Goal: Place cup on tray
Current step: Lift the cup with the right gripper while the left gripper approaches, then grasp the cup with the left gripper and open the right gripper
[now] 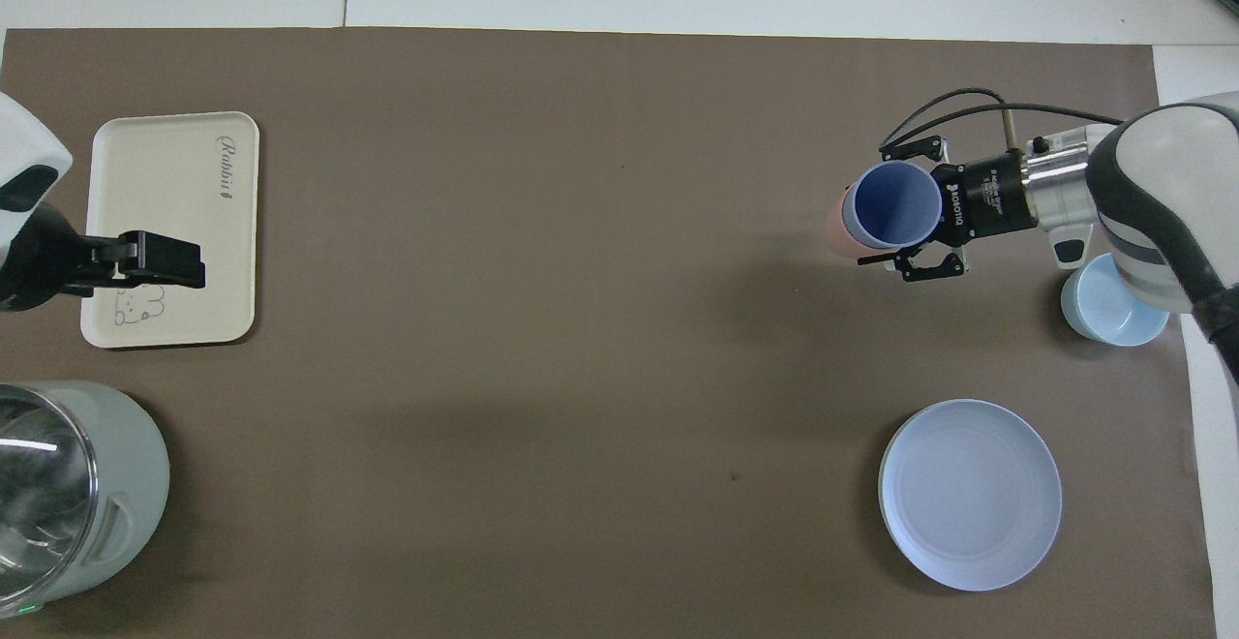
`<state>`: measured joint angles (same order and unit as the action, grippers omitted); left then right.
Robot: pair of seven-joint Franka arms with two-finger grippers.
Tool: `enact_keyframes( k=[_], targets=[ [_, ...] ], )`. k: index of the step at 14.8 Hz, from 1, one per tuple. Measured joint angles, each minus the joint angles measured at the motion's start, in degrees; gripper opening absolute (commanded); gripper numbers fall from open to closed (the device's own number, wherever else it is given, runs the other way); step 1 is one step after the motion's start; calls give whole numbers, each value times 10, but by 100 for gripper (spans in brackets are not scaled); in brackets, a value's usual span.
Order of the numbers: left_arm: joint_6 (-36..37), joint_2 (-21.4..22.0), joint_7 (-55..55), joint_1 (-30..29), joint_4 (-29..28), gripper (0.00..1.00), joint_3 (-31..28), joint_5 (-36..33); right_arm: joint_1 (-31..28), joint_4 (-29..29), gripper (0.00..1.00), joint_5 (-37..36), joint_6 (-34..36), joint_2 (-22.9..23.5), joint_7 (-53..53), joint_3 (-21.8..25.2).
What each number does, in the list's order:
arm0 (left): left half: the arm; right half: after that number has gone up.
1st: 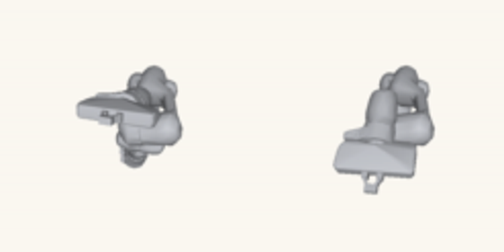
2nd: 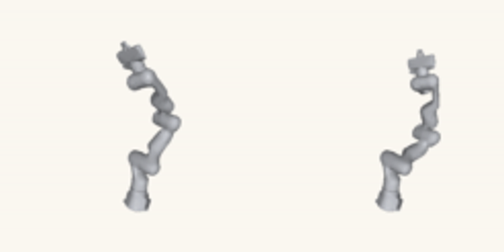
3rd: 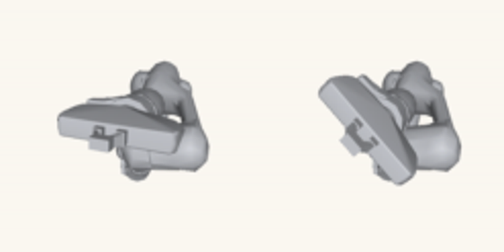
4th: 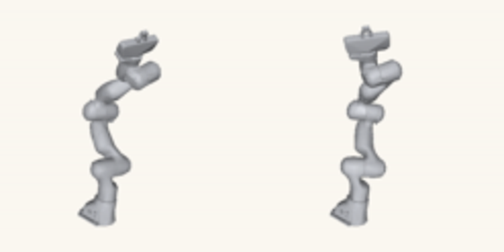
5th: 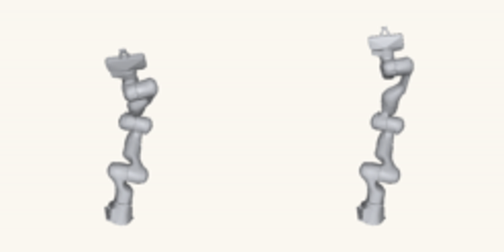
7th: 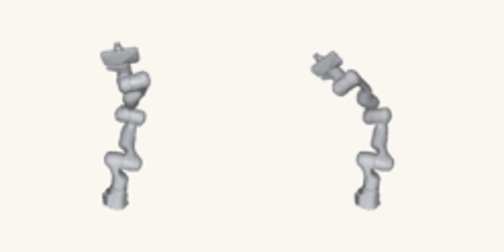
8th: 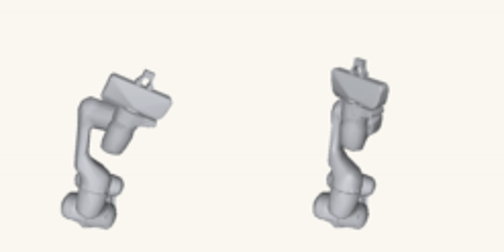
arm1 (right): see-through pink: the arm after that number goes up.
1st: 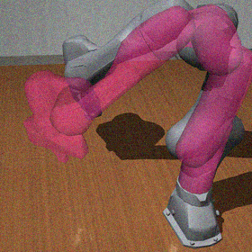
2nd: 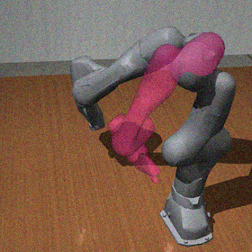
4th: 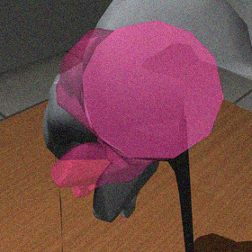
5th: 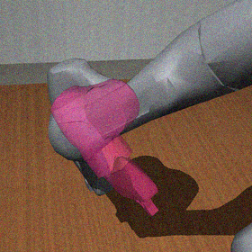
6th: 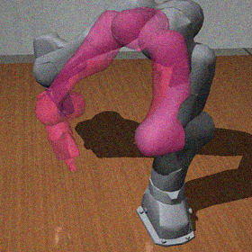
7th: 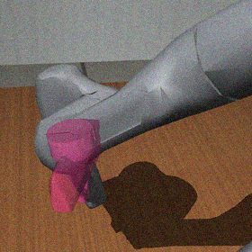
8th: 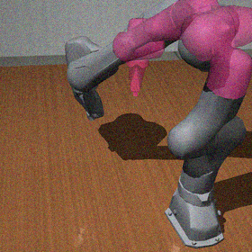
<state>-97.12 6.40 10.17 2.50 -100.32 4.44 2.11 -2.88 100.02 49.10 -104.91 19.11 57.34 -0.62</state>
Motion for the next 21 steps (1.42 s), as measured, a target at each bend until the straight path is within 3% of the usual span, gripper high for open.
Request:
enact_keyframes(
  k=[7,13,16,21],
  targets=[
    [-113,-6,269,131,-15,100,6,42,144,3,0,-10,-115,-29,214,-1],
    [-211,-23,459,217,-14,100,7,74,217,2,0,-20,-160,-52,301,-1],
    [-240,-41,511,256,-11,100,7,75,240,2,0,-69,-164,-60,321,-1],
    [-246,-69,525,272,12,84,7,75,260,2,0,-80,-199,-60,330,-1]
  ],
)
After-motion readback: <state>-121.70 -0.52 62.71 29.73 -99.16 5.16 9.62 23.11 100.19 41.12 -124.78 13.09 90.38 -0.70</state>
